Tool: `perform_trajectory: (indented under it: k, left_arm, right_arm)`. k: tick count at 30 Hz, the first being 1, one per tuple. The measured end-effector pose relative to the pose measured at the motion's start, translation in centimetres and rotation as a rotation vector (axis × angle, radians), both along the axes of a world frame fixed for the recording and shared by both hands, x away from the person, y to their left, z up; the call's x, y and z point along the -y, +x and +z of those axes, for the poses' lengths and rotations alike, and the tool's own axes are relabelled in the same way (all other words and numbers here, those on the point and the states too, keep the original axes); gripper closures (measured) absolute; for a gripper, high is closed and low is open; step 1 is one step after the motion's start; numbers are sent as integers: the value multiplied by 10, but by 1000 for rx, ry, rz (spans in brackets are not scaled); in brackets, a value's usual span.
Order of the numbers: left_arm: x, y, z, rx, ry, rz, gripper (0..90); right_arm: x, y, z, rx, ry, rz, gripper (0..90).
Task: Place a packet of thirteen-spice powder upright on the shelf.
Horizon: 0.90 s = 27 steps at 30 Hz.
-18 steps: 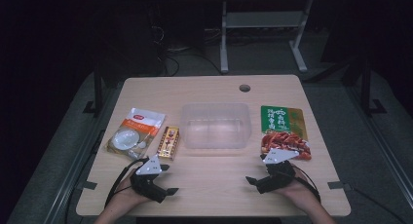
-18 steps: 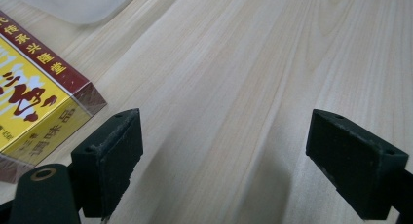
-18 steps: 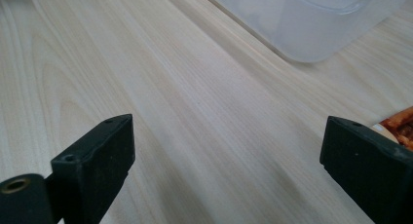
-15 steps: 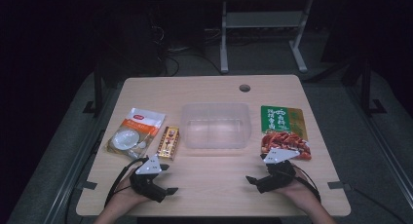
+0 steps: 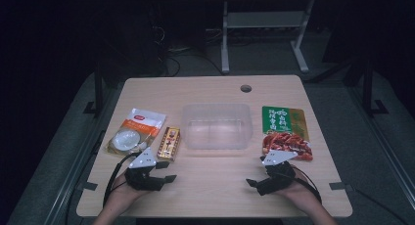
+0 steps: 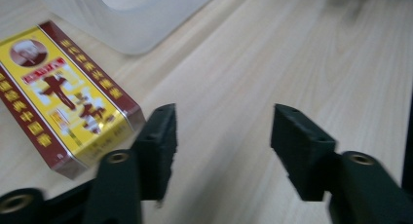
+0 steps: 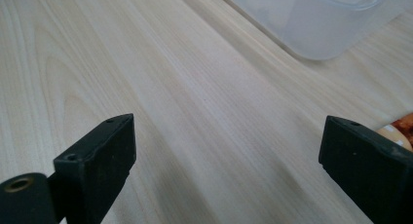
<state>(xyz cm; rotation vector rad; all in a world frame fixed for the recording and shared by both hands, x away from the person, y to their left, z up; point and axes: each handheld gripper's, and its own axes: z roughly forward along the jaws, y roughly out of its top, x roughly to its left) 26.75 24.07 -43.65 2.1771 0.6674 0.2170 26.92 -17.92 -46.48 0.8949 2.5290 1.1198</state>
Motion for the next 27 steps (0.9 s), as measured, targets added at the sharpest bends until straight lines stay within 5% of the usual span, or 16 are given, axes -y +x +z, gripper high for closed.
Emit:
perform_trajectory:
  k: [6, 14, 21, 27]
  left_arm:
    - [8, 15, 2, -25, 45, 6, 664]
    - [10, 32, 9, -30, 26, 66, 878]
    - [17, 49, 9, -44, 22, 91, 895]
    - [30, 59, 5, -31, 59, 94, 895]
  right_arm:
    - [-1, 0, -1, -3, -8, 16, 61]
    - [-2, 0, -1, -7, -10, 30, 61]
    - [-2, 0, -1, -12, -7, 32, 61]
    - [-2, 0, -1, -10, -6, 35, 61]
